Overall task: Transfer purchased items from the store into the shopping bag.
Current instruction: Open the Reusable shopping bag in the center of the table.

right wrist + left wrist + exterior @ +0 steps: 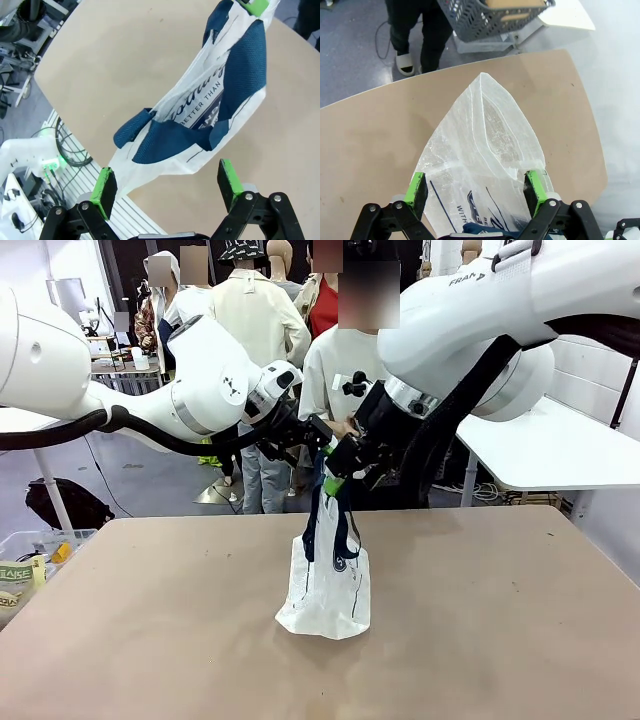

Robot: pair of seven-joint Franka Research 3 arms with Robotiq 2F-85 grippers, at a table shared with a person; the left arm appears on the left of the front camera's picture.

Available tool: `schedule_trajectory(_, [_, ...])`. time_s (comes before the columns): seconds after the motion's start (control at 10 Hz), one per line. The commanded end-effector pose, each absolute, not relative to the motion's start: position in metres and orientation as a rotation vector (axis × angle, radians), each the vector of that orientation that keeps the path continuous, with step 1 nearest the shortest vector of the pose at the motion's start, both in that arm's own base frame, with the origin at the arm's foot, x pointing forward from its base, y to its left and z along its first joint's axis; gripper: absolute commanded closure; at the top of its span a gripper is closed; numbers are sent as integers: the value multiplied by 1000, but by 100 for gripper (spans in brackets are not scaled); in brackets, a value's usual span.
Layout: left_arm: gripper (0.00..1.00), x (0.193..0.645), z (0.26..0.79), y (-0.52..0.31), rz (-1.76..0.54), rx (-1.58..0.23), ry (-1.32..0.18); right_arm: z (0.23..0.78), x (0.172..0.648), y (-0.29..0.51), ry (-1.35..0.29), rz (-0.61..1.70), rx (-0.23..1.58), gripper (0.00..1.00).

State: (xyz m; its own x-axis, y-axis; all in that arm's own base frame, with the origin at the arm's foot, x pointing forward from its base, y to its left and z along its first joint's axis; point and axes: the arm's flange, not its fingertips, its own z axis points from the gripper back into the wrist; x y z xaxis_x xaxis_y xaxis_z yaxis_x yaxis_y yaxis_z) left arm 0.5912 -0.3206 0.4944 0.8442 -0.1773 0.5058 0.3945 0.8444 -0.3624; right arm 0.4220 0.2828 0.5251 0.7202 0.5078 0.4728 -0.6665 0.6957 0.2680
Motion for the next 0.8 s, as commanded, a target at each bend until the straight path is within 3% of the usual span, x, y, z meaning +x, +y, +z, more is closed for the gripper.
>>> schedule_trajectory(0.0, [0, 587, 493, -317, -317, -481, -471, 529, 424, 287, -389, 667, 420, 0])
schedule_trajectory(0.7, [0, 587, 492, -316, -315, -480, -472, 537, 427, 283, -422, 672, 414, 0])
